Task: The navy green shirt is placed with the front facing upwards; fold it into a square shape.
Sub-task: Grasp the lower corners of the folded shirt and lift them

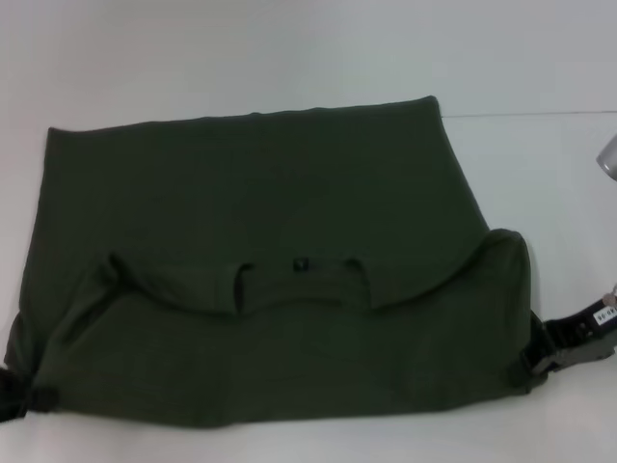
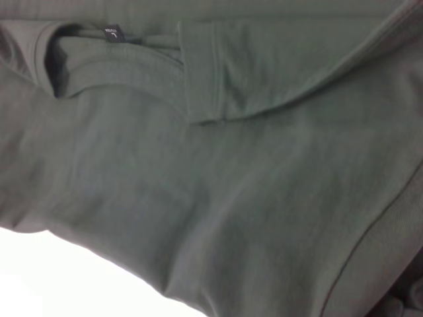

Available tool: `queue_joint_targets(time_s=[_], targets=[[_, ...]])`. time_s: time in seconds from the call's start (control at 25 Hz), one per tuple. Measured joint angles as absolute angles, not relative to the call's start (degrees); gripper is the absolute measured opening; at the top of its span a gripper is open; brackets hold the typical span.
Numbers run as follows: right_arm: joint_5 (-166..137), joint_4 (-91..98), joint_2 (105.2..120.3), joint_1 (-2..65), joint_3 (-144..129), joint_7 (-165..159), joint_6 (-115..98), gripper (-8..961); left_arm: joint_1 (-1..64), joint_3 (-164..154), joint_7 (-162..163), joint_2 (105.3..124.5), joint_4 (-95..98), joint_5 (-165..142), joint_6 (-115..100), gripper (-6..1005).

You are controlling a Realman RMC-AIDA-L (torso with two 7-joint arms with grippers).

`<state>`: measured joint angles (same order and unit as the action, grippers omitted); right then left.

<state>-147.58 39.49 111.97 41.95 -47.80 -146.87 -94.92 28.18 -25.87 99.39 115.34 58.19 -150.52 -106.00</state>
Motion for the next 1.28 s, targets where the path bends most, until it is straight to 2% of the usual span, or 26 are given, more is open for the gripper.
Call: queue_joint_targets(time_s=[0.32, 0.92, 1.28], targets=[[-147.54, 39.23, 112.12, 40.64, -47.55, -144.28, -100.13, 54, 27.88, -26.11, 98.85, 115.16, 59.37, -152.58, -113.68, 28], [-147.66, 38.79, 113.58, 36.88, -47.88, -139.92, -105.99, 53, 27.88, -27.49, 98.8, 115.42, 59.61, -155.15, -117.36, 28], [-147.79, 39.09, 113.23, 36.33, -47.87, -139.11, -108.18, 53, 27.86, -28.51, 99.0, 115.58, 59.75, -159.04, -118.04, 28]])
